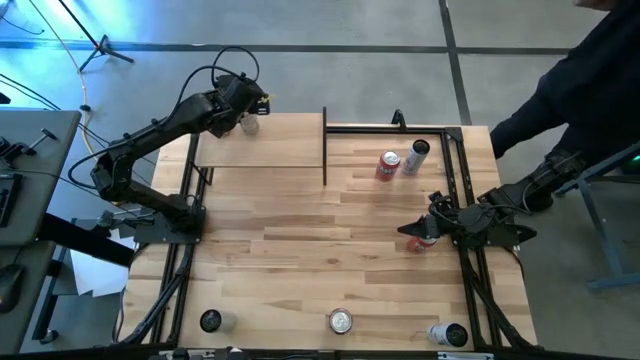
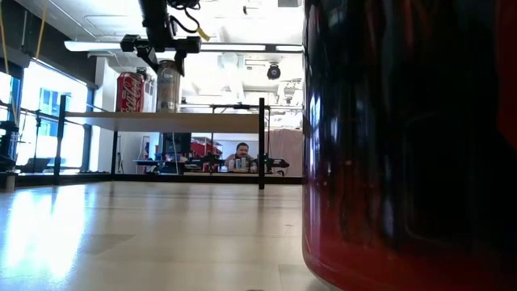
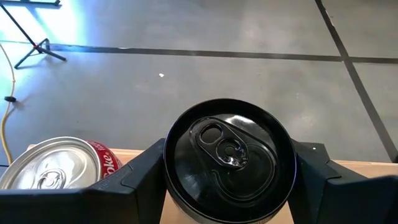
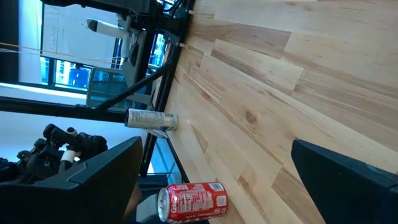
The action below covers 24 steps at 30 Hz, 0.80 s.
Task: Place canned beverage on shelf
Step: Put the top light orange soda can on the shelf, then put the light orange soda can on the shelf aligned with the other light orange soda can
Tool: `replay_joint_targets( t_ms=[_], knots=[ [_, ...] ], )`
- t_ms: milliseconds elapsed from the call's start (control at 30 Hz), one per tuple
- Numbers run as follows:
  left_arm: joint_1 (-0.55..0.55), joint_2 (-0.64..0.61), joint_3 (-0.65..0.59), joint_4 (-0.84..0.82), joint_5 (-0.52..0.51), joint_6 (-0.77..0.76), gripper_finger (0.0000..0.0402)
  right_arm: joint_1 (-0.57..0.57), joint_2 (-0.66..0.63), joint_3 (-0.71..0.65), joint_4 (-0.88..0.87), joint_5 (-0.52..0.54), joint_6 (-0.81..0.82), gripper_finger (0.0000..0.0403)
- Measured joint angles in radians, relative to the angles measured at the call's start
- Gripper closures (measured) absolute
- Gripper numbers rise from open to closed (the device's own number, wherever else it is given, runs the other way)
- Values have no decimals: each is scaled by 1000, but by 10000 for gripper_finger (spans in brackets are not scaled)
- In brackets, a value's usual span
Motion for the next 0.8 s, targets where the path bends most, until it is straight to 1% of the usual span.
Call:
replay_joint_targets(
  t_ms=[133,467,600,800],
  knots=[
    [0,0,0,0,-10,1,170,0,0,0,0,0,0,3],
    [-4,-2,0,0,-19,-8,114,0,0,0,0,0,0,3],
    [-13,-2,0,-1,-19,-8,105,0,0,0,0,0,0,3],
    [-22,-2,0,-5,-22,-8,103,0,0,0,0,0,0,3]
  ],
)
